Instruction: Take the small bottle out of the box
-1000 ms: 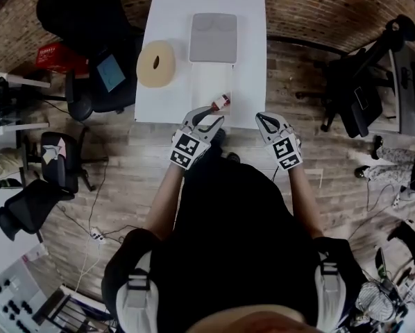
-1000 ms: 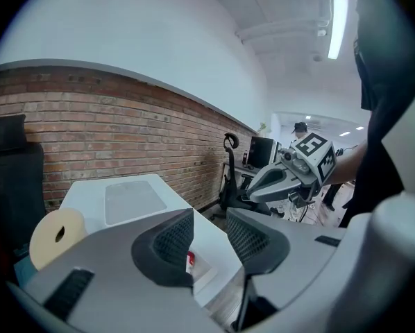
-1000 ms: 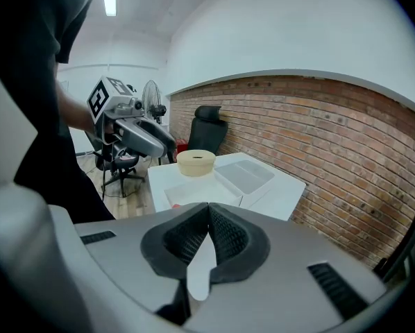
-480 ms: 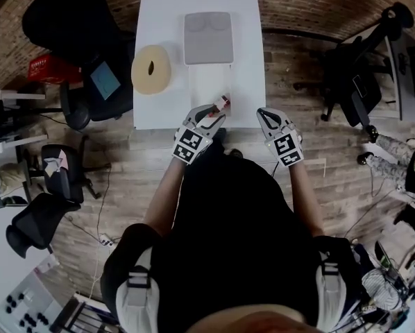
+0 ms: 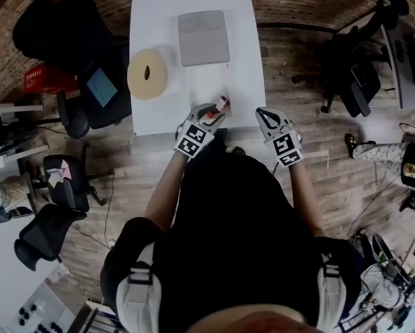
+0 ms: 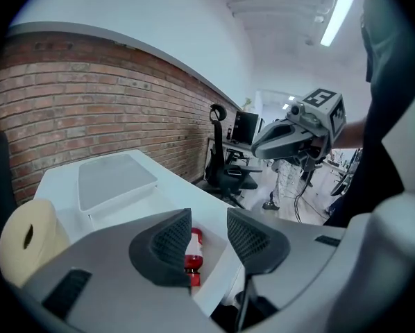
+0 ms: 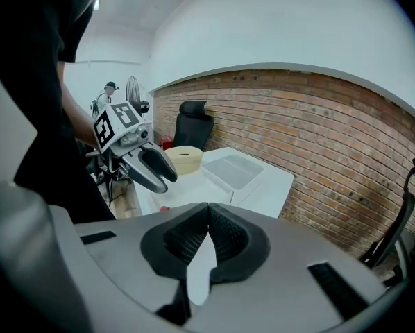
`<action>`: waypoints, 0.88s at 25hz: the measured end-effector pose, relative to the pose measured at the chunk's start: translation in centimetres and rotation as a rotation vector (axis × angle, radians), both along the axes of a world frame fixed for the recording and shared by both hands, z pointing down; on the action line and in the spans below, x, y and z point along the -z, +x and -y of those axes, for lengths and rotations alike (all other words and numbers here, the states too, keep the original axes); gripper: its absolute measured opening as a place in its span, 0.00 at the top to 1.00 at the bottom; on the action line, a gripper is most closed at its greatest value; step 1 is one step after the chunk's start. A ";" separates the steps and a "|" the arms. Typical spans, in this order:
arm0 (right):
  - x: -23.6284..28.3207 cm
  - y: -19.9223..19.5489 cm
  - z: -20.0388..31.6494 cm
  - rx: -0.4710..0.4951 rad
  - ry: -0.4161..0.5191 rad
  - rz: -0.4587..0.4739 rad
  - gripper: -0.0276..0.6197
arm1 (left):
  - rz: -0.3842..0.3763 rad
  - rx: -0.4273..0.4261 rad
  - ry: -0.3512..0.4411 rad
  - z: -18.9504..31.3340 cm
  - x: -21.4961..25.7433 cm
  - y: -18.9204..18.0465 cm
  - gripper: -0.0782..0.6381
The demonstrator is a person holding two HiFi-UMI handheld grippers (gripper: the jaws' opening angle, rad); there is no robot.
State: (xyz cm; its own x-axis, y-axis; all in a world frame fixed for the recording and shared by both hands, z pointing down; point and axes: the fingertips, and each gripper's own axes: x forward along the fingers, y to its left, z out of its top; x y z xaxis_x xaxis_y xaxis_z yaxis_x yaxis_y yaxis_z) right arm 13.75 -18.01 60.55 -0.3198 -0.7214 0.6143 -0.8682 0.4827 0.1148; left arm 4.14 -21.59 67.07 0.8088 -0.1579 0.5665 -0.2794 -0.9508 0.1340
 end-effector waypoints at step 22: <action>-1.4 2.2 -1.5 -0.210 -0.051 -0.019 0.96 | 0.202 -0.006 -0.175 3.5 -8.8 1.5 0.60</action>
